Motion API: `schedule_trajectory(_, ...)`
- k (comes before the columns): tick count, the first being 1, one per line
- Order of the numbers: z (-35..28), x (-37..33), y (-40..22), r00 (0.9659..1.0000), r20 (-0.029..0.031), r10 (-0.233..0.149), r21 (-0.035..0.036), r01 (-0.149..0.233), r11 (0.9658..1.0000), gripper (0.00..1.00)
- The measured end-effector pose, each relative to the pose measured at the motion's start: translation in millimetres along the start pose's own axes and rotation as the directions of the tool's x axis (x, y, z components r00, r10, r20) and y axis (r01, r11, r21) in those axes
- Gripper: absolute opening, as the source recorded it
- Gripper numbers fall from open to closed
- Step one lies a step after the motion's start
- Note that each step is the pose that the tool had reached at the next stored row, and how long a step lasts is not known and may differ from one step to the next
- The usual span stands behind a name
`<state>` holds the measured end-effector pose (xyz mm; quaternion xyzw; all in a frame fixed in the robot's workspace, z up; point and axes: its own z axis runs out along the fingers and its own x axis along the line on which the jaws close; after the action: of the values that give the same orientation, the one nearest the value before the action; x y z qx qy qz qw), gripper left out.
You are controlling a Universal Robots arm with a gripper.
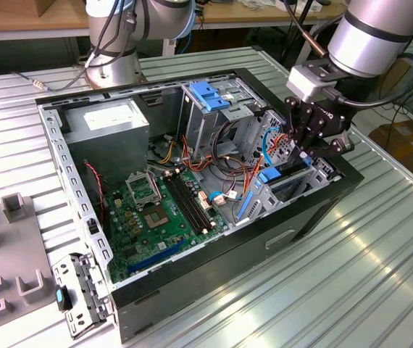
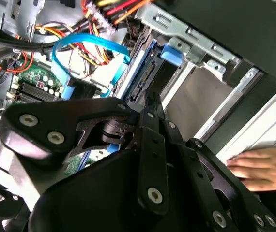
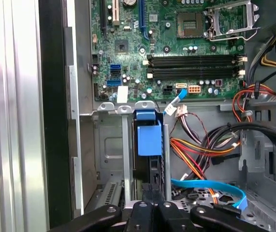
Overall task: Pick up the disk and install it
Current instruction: 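Insert the first disk wire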
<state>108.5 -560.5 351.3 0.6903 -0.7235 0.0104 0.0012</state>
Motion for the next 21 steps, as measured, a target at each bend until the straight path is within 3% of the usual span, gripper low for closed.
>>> schedule_trajectory(5,0.2,-0.6,-12.5,1.0,0.0001,-0.003,-0.0006,0.003,1.0,0.11)
schedule_trajectory(8,-2.9,-0.6,-13.5,0.9988,0.0008,-0.048,-0.0004,0.048,0.9988,0.11)
schedule_trajectory(14,-9.1,-0.7,-16.2,0.9985,0.0007,-0.055,-0.0021,0.055,0.9985,0.11)
schedule_trajectory(18,-20.2,-0.6,-17.0,0.9982,0.0009,-0.06,-0.0045,0.06,0.9982,0.11)
schedule_trajectory(21,-21.4,-0.6,-17.8,0.9963,0.0015,-0.086,-0.005,0.086,0.9963,0.11)
